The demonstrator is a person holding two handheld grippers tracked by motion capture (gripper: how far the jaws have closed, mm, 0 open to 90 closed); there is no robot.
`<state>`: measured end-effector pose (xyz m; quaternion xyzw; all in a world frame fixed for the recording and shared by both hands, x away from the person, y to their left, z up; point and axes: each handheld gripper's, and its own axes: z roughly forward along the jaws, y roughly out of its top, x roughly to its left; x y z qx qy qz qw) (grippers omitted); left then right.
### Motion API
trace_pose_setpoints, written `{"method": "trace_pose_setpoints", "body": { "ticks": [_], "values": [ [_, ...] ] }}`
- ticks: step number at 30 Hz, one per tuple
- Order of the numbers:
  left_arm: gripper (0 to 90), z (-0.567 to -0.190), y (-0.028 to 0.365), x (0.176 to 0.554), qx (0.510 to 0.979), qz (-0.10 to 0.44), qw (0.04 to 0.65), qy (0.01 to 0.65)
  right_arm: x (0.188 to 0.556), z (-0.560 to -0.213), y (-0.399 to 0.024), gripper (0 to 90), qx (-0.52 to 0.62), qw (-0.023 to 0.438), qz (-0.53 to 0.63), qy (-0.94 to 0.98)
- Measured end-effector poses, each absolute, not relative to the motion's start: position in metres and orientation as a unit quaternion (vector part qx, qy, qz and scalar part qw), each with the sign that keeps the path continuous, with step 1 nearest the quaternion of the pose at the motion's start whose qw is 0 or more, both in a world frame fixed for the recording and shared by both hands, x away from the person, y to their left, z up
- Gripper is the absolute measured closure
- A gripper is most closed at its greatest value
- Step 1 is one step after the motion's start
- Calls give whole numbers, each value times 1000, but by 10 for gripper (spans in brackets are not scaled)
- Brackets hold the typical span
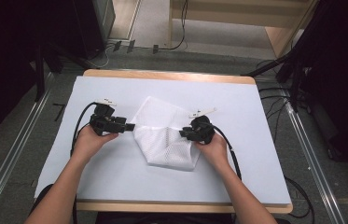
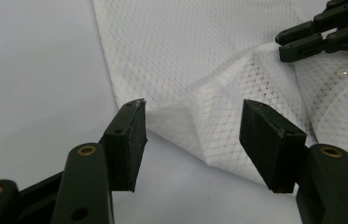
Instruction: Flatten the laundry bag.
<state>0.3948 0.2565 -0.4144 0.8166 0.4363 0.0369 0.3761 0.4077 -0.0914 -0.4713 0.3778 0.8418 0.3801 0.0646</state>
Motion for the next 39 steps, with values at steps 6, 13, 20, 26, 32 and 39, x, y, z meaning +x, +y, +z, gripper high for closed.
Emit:
{"method": "trace_pose_setpoints", "body": {
  "ticks": [6, 13, 20, 26, 32, 39],
  "values": [
    [419, -415, 258, 395, 815, 36, 378, 438, 407, -471, -89, 898, 372, 60, 374, 847],
    [419, -414, 264, 395, 807, 37, 384, 447, 406, -448, -88, 900, 375, 31, 393, 839],
    [419, -412, 270, 394, 803, 42, 384, 454, 390, -414, -79, 900, 338, 18, 429, 838],
    [419, -411, 277, 392, 798, 48, 387, 460, 373, -395, -64, 900, 306, -4, 449, 839],
    [419, -408, 285, 387, 792, 56, 390, 467, 359, -385, -42, 900, 268, -21, 459, 847],
    [418, -407, 292, 381, 786, 59, 392, 474, 343, -383, -12, 899, 229, -48, 460, 857]
  ]
}}
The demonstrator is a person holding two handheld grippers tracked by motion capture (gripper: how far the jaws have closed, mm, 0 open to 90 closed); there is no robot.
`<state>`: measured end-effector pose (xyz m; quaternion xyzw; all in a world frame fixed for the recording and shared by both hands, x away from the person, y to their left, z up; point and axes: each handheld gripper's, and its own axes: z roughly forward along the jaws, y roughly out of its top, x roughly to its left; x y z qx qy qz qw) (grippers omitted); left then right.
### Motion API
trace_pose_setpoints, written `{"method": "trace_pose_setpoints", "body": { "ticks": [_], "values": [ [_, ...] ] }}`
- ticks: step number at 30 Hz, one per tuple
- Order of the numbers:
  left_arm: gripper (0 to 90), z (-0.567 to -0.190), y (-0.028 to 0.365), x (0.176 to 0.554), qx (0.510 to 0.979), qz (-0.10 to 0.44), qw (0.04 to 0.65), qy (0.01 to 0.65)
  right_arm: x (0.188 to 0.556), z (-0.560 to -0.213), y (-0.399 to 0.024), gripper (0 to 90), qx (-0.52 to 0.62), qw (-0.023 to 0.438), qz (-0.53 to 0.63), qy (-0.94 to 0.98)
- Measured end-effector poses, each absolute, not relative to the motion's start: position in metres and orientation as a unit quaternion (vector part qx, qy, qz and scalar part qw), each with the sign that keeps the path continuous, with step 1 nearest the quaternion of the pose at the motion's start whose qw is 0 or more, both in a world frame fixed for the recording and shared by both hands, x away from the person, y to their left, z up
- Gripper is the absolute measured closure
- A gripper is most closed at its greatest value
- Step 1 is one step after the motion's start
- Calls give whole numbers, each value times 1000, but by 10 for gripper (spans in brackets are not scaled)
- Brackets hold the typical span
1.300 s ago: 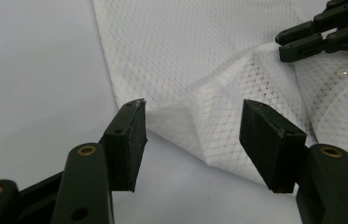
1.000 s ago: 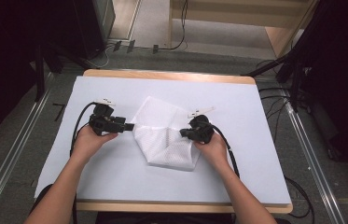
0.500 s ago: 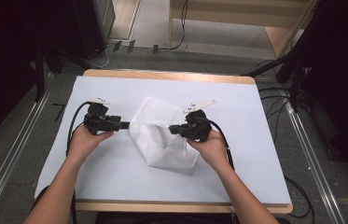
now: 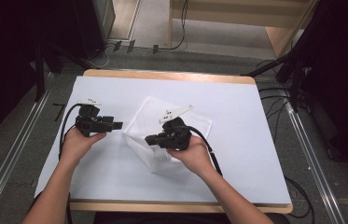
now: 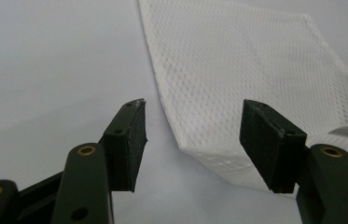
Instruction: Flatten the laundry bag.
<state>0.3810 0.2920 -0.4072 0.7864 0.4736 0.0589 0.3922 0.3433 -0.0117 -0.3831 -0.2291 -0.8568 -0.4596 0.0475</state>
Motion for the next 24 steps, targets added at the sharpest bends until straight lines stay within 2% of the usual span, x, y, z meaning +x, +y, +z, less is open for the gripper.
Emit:
{"method": "trace_pose_setpoints", "body": {
  "ticks": [7, 10, 13, 24],
  "values": [
    [418, -410, 284, 378, 795, 55, 384, 466, 336, -386, 1, 876, -212, 66, -451, -865],
    [417, -411, 280, 378, 798, 53, 381, 464, 334, -381, -3, 769, -212, 66, -455, -862],
    [417, -412, 274, 378, 804, 48, 378, 456, 331, -374, -8, 725, -213, 65, -463, -858],
    [417, -424, 259, 382, 823, 31, 355, 443, 340, -364, -44, 738, -245, 27, -480, -842]
  ]
}}
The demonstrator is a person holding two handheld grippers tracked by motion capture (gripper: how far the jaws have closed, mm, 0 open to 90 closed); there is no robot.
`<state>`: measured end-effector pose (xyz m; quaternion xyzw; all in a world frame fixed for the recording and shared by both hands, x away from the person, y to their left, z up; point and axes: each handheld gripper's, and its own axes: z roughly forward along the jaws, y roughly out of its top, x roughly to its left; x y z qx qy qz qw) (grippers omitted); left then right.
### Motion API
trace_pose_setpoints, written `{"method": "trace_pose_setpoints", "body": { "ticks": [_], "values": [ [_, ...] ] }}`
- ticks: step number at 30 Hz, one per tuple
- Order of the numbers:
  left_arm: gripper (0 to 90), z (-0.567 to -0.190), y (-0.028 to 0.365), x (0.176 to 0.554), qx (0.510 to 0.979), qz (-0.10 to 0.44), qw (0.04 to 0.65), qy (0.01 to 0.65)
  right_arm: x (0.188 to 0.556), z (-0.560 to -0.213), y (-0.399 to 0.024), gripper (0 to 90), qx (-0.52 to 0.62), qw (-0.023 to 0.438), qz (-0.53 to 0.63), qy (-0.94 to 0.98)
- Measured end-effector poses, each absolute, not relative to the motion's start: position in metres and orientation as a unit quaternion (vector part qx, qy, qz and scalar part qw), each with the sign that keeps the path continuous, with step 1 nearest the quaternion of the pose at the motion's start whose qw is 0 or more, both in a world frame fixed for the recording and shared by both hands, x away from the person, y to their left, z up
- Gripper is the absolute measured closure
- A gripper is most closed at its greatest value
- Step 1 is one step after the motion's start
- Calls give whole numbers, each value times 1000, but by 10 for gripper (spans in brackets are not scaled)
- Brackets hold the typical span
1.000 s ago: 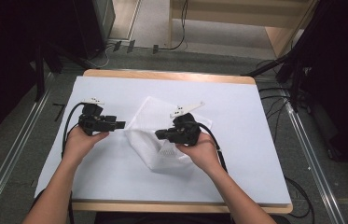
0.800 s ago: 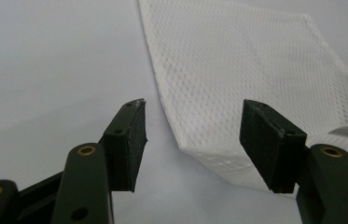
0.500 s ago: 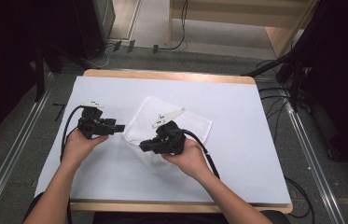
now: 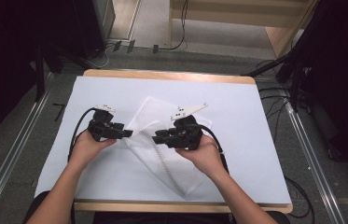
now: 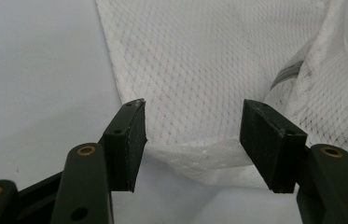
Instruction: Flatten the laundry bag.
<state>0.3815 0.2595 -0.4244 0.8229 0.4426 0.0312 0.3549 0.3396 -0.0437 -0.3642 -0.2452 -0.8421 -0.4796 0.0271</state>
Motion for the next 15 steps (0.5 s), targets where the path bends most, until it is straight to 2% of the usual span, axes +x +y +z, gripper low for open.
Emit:
{"method": "trace_pose_setpoints", "body": {
  "ticks": [9, 15],
  "values": [
    [415, -426, 261, 382, 823, 28, 353, 445, 364, -391, -62, 714, -289, -1, -450, -845],
    [415, -426, 262, 382, 821, 29, 356, 446, 382, -411, -75, 877, -324, -15, -427, -844]
  ]
}}
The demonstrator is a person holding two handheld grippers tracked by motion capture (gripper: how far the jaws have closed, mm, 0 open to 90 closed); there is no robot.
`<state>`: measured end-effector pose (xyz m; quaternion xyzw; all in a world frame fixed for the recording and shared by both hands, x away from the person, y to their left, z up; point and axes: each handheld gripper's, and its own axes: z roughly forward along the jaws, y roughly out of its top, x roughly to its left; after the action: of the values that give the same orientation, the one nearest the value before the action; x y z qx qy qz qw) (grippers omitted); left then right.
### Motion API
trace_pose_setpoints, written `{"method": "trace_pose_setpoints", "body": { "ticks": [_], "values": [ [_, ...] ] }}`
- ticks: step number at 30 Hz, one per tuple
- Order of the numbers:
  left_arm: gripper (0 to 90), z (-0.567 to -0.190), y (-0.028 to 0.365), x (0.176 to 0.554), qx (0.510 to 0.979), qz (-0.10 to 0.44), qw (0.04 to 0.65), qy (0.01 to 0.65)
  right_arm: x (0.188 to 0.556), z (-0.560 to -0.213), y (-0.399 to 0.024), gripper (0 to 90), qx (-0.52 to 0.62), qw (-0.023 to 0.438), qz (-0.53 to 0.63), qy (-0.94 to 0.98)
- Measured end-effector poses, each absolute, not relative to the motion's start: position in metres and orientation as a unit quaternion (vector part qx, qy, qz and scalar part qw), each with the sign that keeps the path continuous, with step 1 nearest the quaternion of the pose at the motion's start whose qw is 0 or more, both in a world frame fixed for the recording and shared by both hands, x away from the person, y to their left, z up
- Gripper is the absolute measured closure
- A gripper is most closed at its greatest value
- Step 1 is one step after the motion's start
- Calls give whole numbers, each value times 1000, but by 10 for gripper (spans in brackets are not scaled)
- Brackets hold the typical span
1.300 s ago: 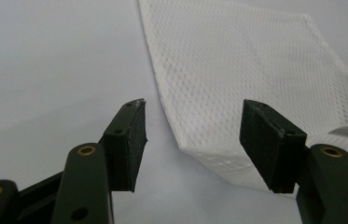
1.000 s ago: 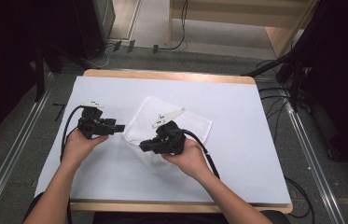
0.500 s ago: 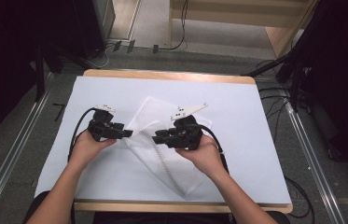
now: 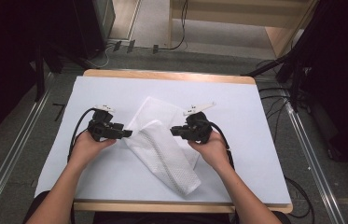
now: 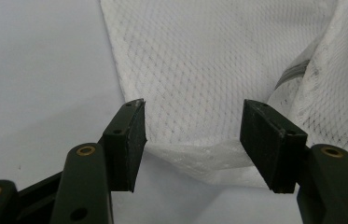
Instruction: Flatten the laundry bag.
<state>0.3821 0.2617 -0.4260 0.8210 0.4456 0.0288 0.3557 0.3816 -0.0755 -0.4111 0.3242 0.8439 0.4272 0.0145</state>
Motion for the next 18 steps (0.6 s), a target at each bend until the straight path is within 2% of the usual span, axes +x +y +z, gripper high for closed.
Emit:
{"method": "trace_pose_setpoints", "body": {
  "ticks": [6, 10, 13, 18],
  "values": [
    [415, -426, 261, 382, 821, 28, 356, 446, 399, -438, -80, 900, 343, 5, 408, 846],
    [415, -425, 263, 381, 820, 28, 359, 446, 404, -456, -76, 900, 349, -37, 395, 849],
    [415, -425, 265, 382, 818, 28, 360, 447, 399, -460, -70, 900, 331, -64, 400, 852],
    [415, -424, 267, 381, 816, 30, 362, 450, 384, -451, -60, 900, 293, -77, 410, 860]
  ]
}}
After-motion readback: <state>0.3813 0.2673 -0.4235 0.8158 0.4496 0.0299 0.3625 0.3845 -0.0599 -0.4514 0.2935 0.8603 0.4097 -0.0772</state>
